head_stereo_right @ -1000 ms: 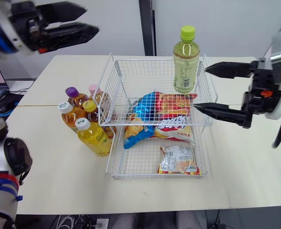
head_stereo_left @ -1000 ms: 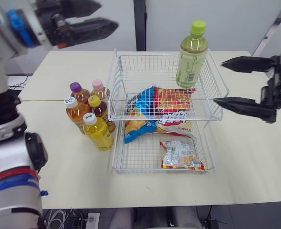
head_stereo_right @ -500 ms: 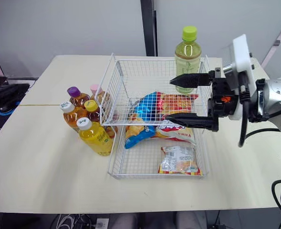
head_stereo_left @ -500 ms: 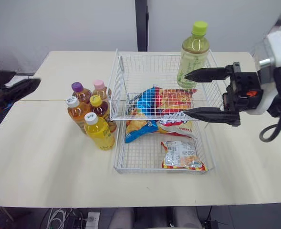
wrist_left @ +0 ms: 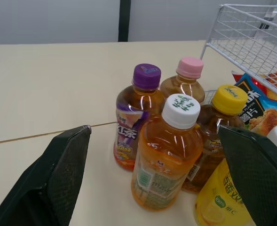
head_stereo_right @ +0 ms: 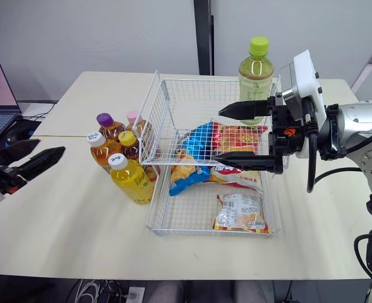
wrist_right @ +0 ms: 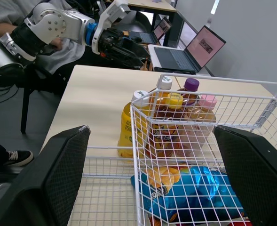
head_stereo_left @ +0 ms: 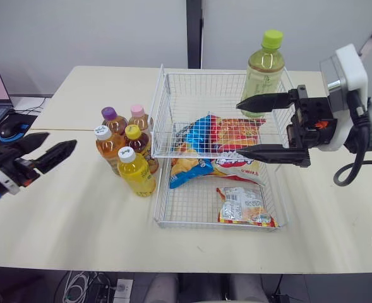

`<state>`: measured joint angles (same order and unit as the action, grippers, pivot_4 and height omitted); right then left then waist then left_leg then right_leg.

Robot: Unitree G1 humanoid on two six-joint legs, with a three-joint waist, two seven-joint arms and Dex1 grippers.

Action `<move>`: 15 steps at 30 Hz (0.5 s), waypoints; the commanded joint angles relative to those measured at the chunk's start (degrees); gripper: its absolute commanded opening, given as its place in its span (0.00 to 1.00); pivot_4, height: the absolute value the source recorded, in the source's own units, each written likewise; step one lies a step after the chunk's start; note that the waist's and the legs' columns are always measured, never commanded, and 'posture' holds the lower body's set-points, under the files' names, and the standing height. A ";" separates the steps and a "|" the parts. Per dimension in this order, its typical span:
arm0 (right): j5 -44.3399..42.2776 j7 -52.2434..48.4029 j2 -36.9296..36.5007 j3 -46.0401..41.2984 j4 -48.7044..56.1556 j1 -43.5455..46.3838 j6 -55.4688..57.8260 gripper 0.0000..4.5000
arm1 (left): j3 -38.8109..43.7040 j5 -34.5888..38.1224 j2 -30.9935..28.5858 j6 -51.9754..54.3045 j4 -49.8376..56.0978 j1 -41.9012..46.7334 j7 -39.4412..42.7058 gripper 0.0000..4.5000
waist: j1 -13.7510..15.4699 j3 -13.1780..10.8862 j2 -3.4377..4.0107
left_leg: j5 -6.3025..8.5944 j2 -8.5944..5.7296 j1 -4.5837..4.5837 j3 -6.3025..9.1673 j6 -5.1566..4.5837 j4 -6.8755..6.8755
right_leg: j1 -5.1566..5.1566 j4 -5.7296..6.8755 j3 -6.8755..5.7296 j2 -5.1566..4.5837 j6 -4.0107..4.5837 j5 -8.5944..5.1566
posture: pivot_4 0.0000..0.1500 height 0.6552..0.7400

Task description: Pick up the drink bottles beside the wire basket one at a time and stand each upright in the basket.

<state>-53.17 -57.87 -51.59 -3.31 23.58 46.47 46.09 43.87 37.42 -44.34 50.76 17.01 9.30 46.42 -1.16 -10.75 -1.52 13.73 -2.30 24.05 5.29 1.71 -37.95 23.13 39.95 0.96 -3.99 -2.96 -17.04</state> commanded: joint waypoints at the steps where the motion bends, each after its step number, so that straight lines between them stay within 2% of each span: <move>1: -0.66 -0.53 -0.37 -1.53 0.88 1.81 0.23 1.00 | -4.11 -1.26 0.15 -3.98 1.39 2.53 -3.69 0.99 | 0.01 0.00 0.00 | 0.00 0.00 0.00 0.00 0.00 0.00 | -0.01 0.00 0.00 0.00 0.00 0.00 | 1.00 1.00; 8: -0.51 -0.05 0.01 -1.91 1.33 1.89 0.51 1.00 | -11.22 -2.49 1.19 -7.28 -1.16 6.39 -8.04 0.99 | -0.34 0.00 0.00 | 0.00 -0.01 0.00 -0.03 0.00 0.01 | 0.00 0.01 0.01 0.03 0.00 0.00 | 1.00 1.00; 15: -0.90 0.96 0.12 -2.37 2.11 1.50 0.94 1.00 | -14.62 -3.35 1.24 -10.47 -3.08 7.58 -8.82 0.99 | -0.53 0.00 0.00 | 0.00 0.00 0.00 -0.05 0.00 0.02 | 0.02 0.01 0.02 0.04 0.00 0.00 | 1.00 1.00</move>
<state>-53.21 -57.36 -51.25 -3.41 24.09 47.01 47.07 28.77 33.78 -42.86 41.80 13.23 15.81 37.90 -1.69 -10.75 -1.52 13.73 -2.30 24.05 5.24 1.70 -37.93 23.15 39.96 0.98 -3.95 -2.96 -17.04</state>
